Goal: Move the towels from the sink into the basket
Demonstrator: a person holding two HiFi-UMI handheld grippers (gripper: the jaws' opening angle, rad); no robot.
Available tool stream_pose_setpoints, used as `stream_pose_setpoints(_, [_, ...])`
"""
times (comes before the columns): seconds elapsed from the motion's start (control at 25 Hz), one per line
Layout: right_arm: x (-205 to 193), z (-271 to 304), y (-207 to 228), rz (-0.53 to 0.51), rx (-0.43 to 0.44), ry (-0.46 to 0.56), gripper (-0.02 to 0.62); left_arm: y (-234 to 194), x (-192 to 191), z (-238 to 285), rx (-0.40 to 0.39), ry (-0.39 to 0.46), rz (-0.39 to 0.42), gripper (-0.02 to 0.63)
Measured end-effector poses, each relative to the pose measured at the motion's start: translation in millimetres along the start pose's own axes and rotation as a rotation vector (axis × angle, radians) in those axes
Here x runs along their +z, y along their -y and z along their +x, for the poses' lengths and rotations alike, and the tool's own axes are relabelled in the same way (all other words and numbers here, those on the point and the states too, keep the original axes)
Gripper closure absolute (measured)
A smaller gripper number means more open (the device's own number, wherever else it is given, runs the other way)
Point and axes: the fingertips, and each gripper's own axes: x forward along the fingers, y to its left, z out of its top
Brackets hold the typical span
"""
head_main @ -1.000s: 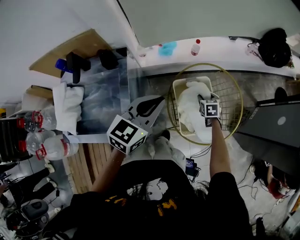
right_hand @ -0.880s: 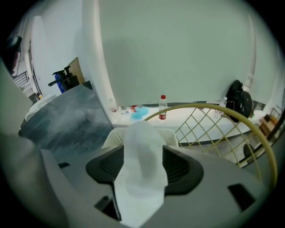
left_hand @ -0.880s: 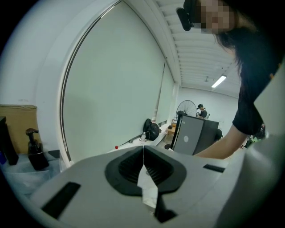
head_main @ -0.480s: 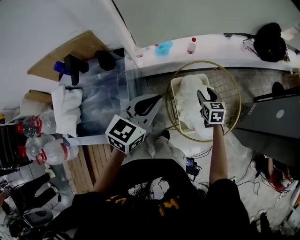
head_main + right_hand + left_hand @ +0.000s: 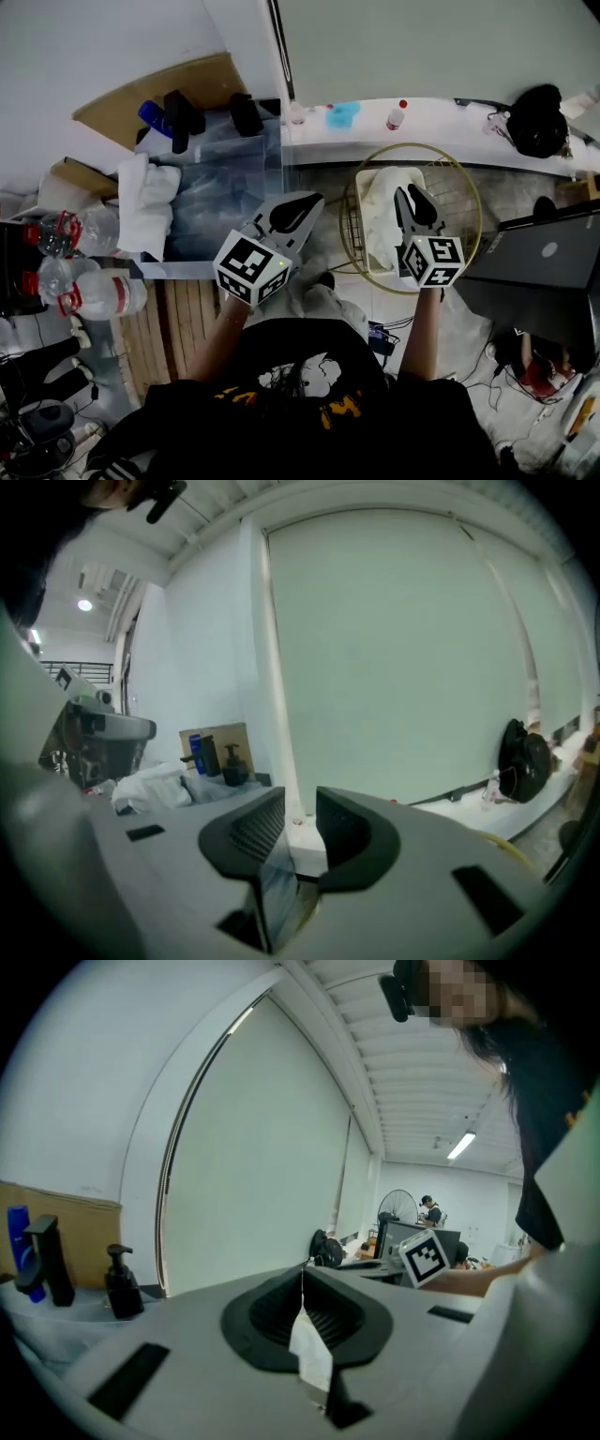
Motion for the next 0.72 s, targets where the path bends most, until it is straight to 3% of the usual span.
stream_pose_setpoints(0.32, [49, 16, -139, -0.087, 0.158, 0.086, 0.511, -40, -3, -95, 0.082, 0.05, -0.014, 0.598])
stream_pose_setpoints(0.48, [55, 32, -213, -0.121, 0.233, 0.097, 0.535, -70, -14, -151, 0.135, 0.062, -0.036, 0.598])
stream_pose_setpoints(0.72, [49, 66, -340, -0.188, 0.429, 0.07, 0.543, -123, -34, -237, 0.247, 0.077, -0.073, 0.598])
